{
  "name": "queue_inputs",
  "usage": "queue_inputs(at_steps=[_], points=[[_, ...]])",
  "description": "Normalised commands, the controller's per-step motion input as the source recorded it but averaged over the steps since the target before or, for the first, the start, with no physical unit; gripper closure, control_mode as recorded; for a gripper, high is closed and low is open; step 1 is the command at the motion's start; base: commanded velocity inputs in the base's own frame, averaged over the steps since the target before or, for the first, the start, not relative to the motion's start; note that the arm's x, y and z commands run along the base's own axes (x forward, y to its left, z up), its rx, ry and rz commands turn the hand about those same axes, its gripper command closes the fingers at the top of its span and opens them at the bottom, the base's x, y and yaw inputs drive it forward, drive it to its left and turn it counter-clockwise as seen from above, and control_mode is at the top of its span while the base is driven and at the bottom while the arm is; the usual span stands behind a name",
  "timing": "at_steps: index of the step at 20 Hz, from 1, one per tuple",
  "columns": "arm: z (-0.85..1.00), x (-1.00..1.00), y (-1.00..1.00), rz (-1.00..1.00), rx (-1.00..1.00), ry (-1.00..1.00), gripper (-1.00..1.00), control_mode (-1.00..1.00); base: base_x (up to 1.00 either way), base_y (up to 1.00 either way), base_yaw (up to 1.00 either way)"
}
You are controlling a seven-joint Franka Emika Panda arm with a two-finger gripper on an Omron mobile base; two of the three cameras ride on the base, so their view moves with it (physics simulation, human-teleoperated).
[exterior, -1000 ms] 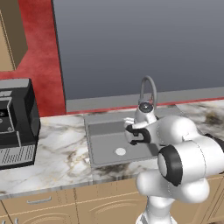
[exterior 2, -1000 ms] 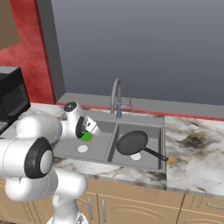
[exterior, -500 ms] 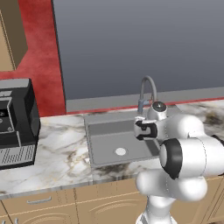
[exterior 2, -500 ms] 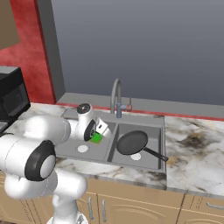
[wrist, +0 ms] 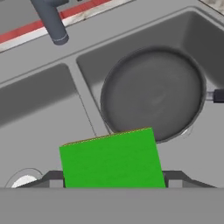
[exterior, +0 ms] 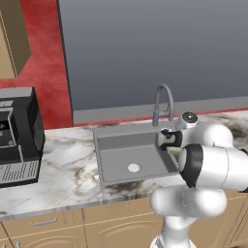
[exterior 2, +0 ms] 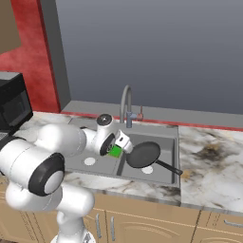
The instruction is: Pick the pan and sponge and place them into the sink. Then turn on the water.
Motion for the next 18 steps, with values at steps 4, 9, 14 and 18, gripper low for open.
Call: queue_inputs(at_steps=[4,9,14,18], points=[[0.0,-0.02,-0.51,0.0,0.01,0.0,1.0,-1.0,0.0,0.0,0.0],[0.0,0.0,-0.51,0.0,0.01,0.0,1.0,-1.0,0.0,0.0,0.0],[0.0,0.0,-0.49,0.02,0.0,0.0,1.0,-1.0,0.0,0.0,0.0],[0.0,0.01,-0.43,0.06,0.0,0.0,1.0,-1.0,0.0,0.0,0.0]])
